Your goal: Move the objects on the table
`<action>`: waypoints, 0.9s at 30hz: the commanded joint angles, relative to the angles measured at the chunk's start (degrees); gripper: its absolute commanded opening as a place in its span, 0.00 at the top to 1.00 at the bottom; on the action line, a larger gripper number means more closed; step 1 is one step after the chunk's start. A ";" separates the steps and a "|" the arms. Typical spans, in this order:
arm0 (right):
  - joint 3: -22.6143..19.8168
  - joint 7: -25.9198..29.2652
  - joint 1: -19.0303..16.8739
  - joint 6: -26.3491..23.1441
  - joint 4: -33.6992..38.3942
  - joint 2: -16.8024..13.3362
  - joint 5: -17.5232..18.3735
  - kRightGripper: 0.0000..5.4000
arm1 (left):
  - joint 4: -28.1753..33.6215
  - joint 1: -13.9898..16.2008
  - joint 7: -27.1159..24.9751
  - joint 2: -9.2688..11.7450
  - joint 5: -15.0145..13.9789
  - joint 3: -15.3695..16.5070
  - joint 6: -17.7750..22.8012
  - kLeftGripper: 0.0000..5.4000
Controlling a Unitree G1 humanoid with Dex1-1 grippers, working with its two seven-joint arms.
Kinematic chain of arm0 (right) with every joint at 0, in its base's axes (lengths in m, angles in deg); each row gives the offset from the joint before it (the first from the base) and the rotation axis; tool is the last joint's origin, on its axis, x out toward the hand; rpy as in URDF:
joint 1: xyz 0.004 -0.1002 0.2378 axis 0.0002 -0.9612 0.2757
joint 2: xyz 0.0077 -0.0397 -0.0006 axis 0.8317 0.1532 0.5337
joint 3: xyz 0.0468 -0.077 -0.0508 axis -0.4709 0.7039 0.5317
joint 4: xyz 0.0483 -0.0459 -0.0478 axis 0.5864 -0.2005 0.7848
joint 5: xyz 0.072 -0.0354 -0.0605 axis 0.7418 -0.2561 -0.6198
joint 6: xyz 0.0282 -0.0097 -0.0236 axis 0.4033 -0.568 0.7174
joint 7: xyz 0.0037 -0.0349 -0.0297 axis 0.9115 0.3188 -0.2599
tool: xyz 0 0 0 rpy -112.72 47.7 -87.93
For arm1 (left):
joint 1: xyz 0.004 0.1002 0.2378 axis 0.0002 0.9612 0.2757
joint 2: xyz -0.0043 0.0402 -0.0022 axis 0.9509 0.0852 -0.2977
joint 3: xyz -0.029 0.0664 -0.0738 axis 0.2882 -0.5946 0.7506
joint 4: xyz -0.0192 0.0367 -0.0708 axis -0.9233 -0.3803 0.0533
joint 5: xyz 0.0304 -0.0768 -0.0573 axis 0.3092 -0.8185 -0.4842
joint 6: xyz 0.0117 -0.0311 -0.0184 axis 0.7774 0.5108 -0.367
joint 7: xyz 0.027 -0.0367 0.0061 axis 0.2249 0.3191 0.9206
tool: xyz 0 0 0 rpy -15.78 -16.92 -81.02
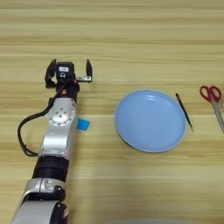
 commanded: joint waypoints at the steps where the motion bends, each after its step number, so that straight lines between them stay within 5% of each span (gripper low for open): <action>1: -1.40 -0.78 0.80 1.38 2.66 0.01 1.32 0.00 | 0.15 0.20 -0.15 0.11 -0.14 -0.09 0.48 0.00; 13: -1.79 -1.56 -0.25 1.61 13.42 0.32 3.30 0.00 | 0.32 0.17 0.46 -0.03 0.06 0.01 0.49 0.00; 27: 5.28 1.51 -2.97 -1.92 26.37 2.10 4.37 0.00 | 0.40 -0.04 1.63 0.58 0.86 0.36 0.33 0.00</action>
